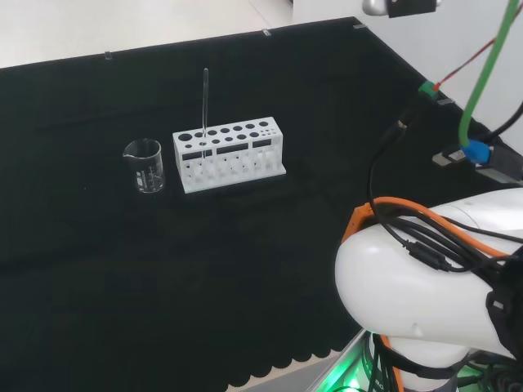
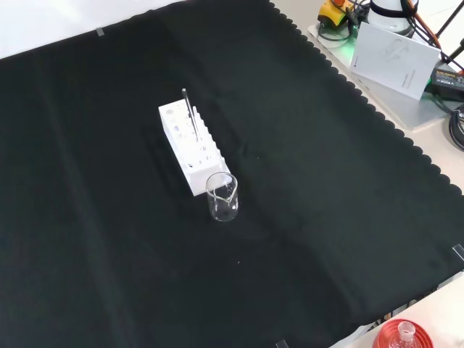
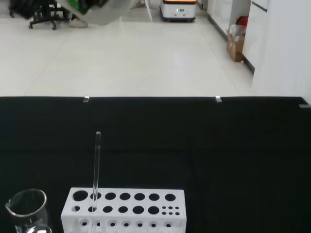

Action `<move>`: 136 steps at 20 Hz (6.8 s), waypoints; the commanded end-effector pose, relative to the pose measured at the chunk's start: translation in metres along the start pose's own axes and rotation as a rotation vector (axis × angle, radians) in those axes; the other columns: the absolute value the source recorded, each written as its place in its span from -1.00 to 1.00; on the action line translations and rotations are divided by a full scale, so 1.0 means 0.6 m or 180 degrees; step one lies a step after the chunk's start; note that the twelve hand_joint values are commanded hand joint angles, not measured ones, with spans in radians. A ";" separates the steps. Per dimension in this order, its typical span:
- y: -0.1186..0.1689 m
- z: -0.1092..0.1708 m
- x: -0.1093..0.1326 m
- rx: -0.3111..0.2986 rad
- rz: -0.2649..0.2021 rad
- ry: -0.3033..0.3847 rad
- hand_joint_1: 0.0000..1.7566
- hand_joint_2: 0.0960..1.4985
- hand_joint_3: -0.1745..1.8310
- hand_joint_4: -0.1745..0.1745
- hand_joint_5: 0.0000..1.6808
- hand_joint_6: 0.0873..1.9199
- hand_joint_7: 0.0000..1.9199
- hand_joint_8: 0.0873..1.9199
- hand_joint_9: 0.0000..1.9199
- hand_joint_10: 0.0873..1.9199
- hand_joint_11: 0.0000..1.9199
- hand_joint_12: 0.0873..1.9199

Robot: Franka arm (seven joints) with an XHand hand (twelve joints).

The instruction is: Take the glass rod from the white test tube rack.

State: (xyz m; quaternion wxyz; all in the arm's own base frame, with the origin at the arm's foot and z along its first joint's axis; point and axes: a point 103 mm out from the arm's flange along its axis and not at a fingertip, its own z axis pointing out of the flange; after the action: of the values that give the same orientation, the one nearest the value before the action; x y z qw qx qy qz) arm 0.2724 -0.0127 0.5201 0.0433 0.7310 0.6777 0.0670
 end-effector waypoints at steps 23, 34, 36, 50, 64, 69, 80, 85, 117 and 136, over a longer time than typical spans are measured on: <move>0.172 0.146 0.041 0.0426 -0.0401 0.0023 0.10 -0.16 -0.11 -1.00 -0.55 0.03 -0.45 -0.07 -0.35 -0.16 -0.40 0.33; 0.241 0.211 0.047 0.0650 -0.0547 -0.0002 0.10 -0.17 -0.10 -1.00 -0.52 0.04 -0.42 -0.07 -0.33 -0.17 -0.38 0.33; 0.251 0.220 0.051 0.0677 -0.0574 -0.0006 0.10 -0.17 -0.10 -1.00 -0.52 0.04 -0.42 -0.07 -0.33 -0.17 -0.38 0.33; 0.296 0.297 0.100 0.0883 -0.0745 -0.0042 0.10 -0.17 -0.09 -1.00 -0.47 0.04 -0.39 -0.08 -0.31 -0.17 -0.36 0.32; 0.329 0.359 0.142 0.1011 -0.0946 -0.0116 0.13 -0.25 -0.07 -1.00 -0.30 -0.01 -0.31 -0.11 -0.24 -0.21 -0.31 0.29; 0.345 0.381 0.133 0.1057 -0.0908 -0.0058 0.13 -0.25 -0.07 -1.00 -0.29 -0.01 -0.30 -0.11 -0.23 -0.21 -0.31 0.29; 0.376 0.444 0.126 0.1230 -0.0923 -0.0014 0.12 -0.26 -0.06 -1.00 -0.29 -0.01 -0.29 -0.11 -0.22 -0.21 -0.30 0.29; 0.387 0.467 0.118 0.1279 -0.0934 -0.0037 0.12 -0.26 -0.06 -1.00 -0.29 0.00 -0.29 -0.11 -0.22 -0.21 -0.29 0.29; 0.388 0.510 0.119 0.1481 -0.0886 -0.0048 0.12 -0.27 -0.05 -1.00 -0.21 -0.02 -0.23 -0.13 -0.16 -0.23 -0.24 0.27; 0.387 0.496 0.116 0.1365 -0.0939 -0.0084 0.16 -0.25 -0.06 -1.00 -0.08 -0.09 -0.12 -0.19 0.00 -0.32 -0.10 0.21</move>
State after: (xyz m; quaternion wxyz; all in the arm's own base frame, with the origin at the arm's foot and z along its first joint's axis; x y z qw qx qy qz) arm 0.5537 0.0468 0.2628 -0.1031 0.6214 0.7703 -0.0992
